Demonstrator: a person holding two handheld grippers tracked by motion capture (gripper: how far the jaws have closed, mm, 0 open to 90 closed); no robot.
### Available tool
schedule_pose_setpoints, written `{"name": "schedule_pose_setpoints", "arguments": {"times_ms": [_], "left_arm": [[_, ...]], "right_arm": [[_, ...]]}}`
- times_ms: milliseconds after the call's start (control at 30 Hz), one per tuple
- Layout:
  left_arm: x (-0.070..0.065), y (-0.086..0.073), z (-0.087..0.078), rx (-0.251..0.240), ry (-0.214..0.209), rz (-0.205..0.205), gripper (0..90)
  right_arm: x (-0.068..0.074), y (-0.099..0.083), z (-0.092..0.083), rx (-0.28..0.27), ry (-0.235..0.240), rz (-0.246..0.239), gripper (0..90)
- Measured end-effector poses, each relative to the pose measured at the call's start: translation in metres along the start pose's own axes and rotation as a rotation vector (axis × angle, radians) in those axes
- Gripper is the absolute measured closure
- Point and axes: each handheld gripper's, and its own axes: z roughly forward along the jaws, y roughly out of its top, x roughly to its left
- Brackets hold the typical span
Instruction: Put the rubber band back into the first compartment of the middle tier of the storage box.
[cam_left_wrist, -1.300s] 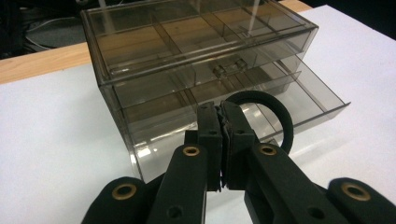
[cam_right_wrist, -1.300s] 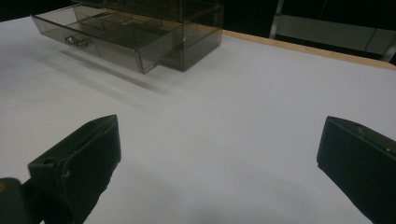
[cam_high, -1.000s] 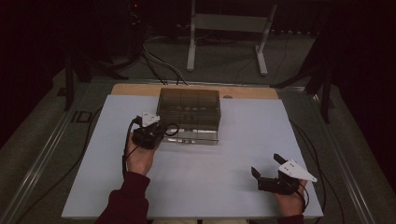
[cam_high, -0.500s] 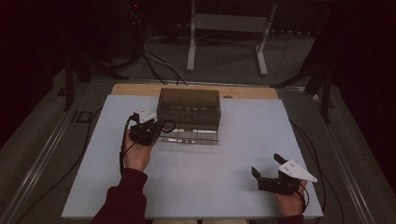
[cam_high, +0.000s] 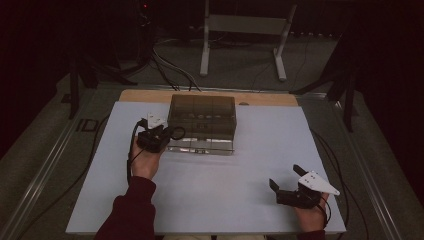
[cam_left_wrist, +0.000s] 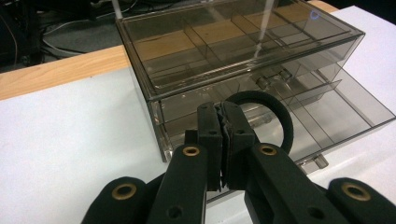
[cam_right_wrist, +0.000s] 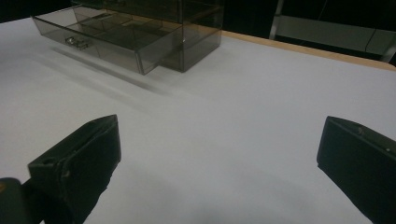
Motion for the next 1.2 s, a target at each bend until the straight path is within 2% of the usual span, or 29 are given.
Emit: {"name": "schedule_pose_setpoints", "arguments": {"times_ms": [500, 1200], "left_arm": [[0.003, -0.002, 0.01, 0.018, -0.004, 0.011, 89.0], [0.001, -0.002, 0.018, 0.033, -0.011, 0.022, 89.0]], "right_arm": [[0.0, 0.0, 0.0, 0.0, 0.001, 0.001, 0.1], [0.0, 0.0, 0.0, 0.002, 0.002, 0.002, 0.1]]}}
